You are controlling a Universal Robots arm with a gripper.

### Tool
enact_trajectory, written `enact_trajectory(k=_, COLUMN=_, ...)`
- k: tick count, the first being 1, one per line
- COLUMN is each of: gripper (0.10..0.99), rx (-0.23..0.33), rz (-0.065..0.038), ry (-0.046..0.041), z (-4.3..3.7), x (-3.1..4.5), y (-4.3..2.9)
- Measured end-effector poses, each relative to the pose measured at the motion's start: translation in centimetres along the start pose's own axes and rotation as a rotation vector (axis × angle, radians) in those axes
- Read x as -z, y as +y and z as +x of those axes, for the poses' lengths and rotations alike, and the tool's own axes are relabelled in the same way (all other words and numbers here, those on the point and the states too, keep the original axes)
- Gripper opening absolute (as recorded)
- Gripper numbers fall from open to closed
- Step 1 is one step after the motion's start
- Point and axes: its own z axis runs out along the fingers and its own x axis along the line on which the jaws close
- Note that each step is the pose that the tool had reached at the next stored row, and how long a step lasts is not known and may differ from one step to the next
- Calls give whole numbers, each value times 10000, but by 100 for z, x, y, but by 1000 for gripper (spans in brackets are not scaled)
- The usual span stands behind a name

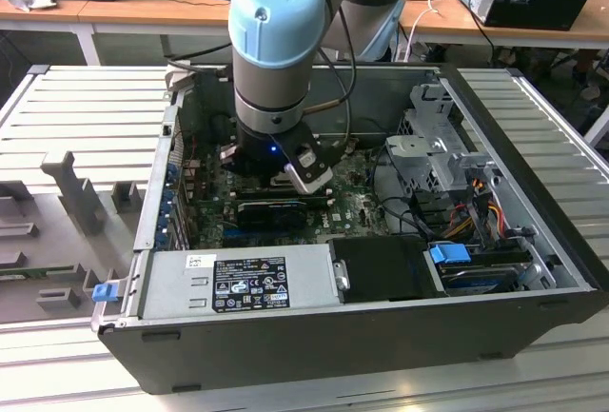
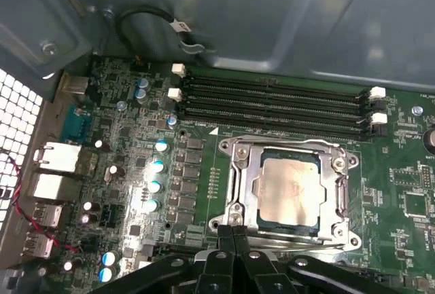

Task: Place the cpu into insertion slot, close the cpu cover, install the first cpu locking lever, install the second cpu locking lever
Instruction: 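Install the second cpu locking lever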

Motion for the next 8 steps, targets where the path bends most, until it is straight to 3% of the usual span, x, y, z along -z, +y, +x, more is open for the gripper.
enact_trajectory(k=6, gripper=106, rx=-53, rz=-49, ry=-21, z=17, x=-24, y=-53)
enact_trajectory(k=8, gripper=106, rx=-52, rz=-119, ry=-28, z=30, x=-50, y=-61)
